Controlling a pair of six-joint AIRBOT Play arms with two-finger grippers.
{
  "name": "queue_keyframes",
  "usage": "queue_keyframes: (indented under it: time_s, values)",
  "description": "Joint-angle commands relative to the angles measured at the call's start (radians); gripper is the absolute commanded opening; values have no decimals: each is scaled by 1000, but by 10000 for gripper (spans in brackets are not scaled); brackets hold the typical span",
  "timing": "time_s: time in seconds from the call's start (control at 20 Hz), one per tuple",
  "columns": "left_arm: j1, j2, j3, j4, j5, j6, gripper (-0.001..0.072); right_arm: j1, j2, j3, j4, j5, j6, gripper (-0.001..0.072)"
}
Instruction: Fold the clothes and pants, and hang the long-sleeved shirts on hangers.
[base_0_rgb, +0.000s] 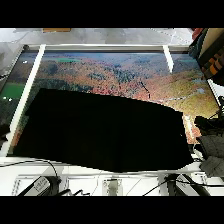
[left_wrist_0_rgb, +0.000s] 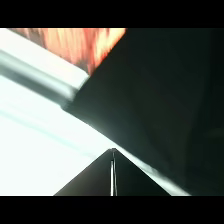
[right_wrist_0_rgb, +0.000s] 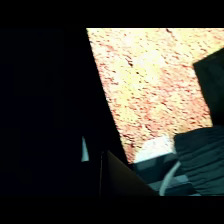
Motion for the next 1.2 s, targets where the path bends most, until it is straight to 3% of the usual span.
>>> queue_keyframes:
  time_s: [0.0, 0.05, 0.1, 0.15, 0.4, 0.6, 1.1, 1.15]
  values:
    - [183, 48, -161, -196, -10, 77, 44, 0, 1, 1, 85, 20, -2, 18]
    - [224, 48, -193, -246, 6, 84, 239, 0, 1, 1, 85, 29, -2, 18]
    - [262, 48, -226, -282, 32, 82, 516, -1, 1, 1, 84, 37, -2, 18]
    - [294, 48, -254, -301, 62, 75, 564, 0, 1, 1, 84, 45, -2, 18]
    - [399, 48, -368, -322, 211, 73, 565, -1, 1, 1, 84, 68, -1, 18]
    - [402, 47, -405, -369, 340, 72, 564, -1, 1, 1, 85, 66, 0, 19]
    - [402, -41, -429, -370, 441, 77, 562, 0, 1, 1, 91, 147, 3, 19]
    - [402, -45, -429, -378, 462, 79, 537, -1, 2, 1, 93, 155, 4, 18]
